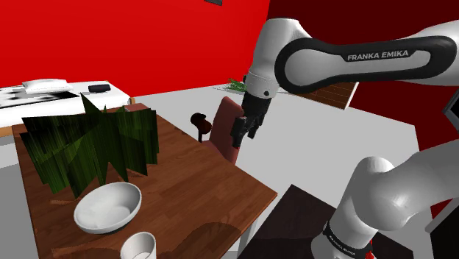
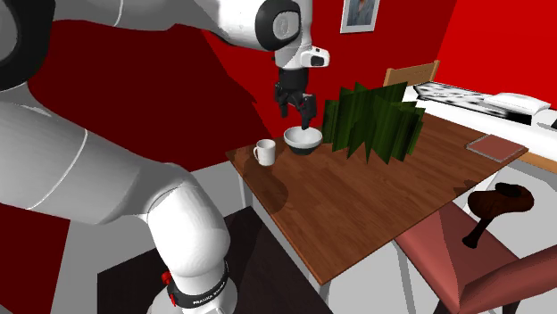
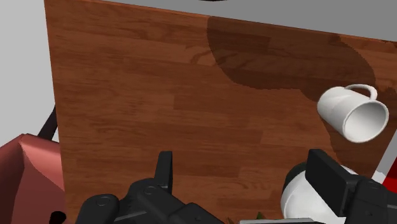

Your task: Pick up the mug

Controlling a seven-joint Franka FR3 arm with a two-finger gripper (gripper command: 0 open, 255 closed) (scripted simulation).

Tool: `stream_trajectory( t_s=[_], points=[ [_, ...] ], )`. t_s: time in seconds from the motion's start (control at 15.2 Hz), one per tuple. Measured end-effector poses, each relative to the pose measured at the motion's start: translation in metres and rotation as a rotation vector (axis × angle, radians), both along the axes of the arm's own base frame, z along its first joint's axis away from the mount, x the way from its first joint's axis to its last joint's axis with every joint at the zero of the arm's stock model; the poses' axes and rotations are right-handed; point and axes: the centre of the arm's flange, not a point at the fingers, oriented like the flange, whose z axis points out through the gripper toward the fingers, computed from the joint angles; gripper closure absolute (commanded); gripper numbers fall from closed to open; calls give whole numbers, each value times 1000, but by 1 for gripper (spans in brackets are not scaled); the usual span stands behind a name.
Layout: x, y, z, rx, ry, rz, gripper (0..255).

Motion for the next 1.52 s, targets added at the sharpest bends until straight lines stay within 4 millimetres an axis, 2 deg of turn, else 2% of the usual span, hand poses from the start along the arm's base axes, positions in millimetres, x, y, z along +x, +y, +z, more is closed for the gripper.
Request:
stream_trajectory(
  t_s=[0.4, 0.66, 1.32, 1.52],
  points=[
    [25, 56, -47, 3, 13, 3, 0],
    [39, 94, -86, 5, 21, 6, 0],
    [71, 191, -170, 12, 43, 11, 0],
    [76, 220, -189, 14, 50, 13, 0]
  ],
)
